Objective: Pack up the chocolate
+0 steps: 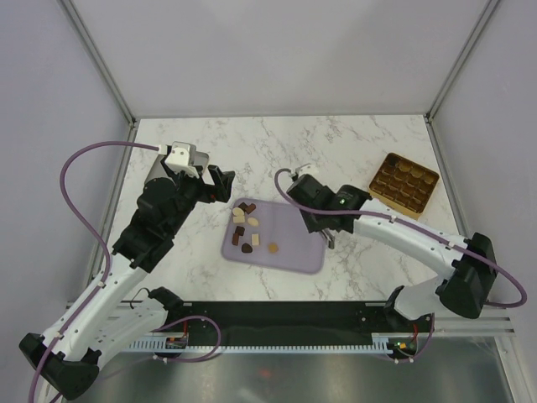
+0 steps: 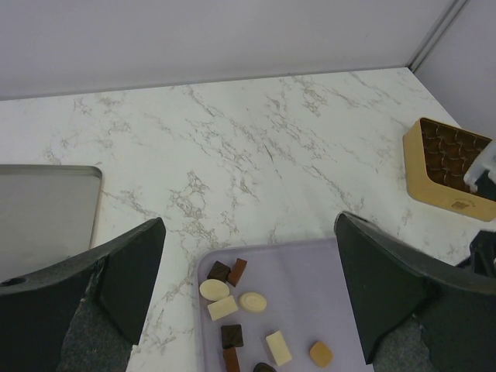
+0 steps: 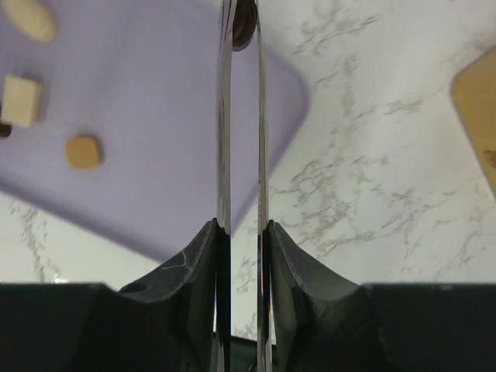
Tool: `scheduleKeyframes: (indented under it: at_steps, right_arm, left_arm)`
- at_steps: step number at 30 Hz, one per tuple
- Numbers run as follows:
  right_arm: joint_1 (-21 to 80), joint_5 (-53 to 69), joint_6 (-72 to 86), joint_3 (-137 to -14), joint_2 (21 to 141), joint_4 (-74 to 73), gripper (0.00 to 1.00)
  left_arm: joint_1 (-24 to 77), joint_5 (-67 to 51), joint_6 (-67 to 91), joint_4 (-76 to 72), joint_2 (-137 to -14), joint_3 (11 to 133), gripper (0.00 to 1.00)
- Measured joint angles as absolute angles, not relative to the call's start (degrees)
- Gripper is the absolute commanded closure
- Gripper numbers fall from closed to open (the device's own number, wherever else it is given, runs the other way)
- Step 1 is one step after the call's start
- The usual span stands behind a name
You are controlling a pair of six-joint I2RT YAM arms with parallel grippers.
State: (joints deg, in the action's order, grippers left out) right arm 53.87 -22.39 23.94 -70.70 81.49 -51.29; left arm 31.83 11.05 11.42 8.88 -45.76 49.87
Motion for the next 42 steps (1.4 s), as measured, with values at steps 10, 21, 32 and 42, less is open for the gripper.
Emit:
scheduleKeyframes:
  at_steps: [10,21,32,42]
  right_arm:
    - [26.48,-29.54,19.51,-77.89,83.55,-51.31,0.65]
    - [6.48,-28.51,17.52,-81.19,91.81,-48.69,0.64]
    - [2.17,-25.93,16.67,-81.97,95.07,-46.26,0.61]
    - [1.89,-25.32,16.23,-81.97,95.88,-45.47,0.50]
  left_arm:
    - [31.83,11.03,11.42,8.88,-45.76,49.87,0.00]
    - [31.83,11.05,11.42,8.88,-45.76,49.87,0.00]
    - [31.83,11.07,11.42,8.88,-45.71,49.87,0.00]
    - [31.83,11.49,11.42,8.88,-45.71,49.87,0.00]
